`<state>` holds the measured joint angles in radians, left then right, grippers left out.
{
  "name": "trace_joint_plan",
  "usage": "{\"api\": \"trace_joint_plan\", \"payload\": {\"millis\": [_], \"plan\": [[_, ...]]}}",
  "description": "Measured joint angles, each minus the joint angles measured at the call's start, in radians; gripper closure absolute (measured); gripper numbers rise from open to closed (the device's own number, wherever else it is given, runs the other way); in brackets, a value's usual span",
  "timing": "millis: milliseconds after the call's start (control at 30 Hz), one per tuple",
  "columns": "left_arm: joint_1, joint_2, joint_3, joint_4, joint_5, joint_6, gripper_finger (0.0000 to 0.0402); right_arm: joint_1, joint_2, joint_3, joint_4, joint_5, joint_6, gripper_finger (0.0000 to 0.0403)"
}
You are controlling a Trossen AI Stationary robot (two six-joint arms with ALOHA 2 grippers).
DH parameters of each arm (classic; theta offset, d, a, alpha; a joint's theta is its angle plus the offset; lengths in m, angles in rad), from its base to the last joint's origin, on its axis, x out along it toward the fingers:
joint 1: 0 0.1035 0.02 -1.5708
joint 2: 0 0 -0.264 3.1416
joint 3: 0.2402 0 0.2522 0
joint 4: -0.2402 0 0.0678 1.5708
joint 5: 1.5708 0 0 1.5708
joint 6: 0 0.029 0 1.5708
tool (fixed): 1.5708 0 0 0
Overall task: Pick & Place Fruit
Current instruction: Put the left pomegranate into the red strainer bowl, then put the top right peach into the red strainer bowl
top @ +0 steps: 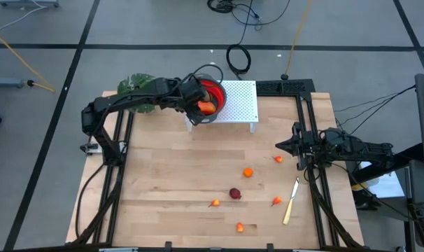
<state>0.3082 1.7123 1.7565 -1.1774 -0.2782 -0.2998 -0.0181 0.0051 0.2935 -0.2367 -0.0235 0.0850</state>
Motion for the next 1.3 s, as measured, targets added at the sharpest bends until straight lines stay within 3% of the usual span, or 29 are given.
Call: {"api": "trace_joint_plan", "payload": {"millis": [267,833,1067,1300], "plan": [[0.006,0.0,0.0,0.0,0.009,-0.013,0.0189,0.0,0.0,0.0,0.0,0.0,0.0,0.0403],[0.007,-0.022,-0.001,-0.001,0.008,0.062,0.0113,0.0,0.0,0.0,0.0,-0.004,0.0,0.0403],[-0.001,-0.119,-0.001,-0.002,0.008,-0.052,0.0125,0.0,0.0,0.0,0.0,-0.004,0.0,0.0403],[-0.055,-0.208,-0.001,0.004,-0.021,-0.081,0.0163,0.0,0.0,0.0,0.0,-0.005,0.012,0.0403]]}}
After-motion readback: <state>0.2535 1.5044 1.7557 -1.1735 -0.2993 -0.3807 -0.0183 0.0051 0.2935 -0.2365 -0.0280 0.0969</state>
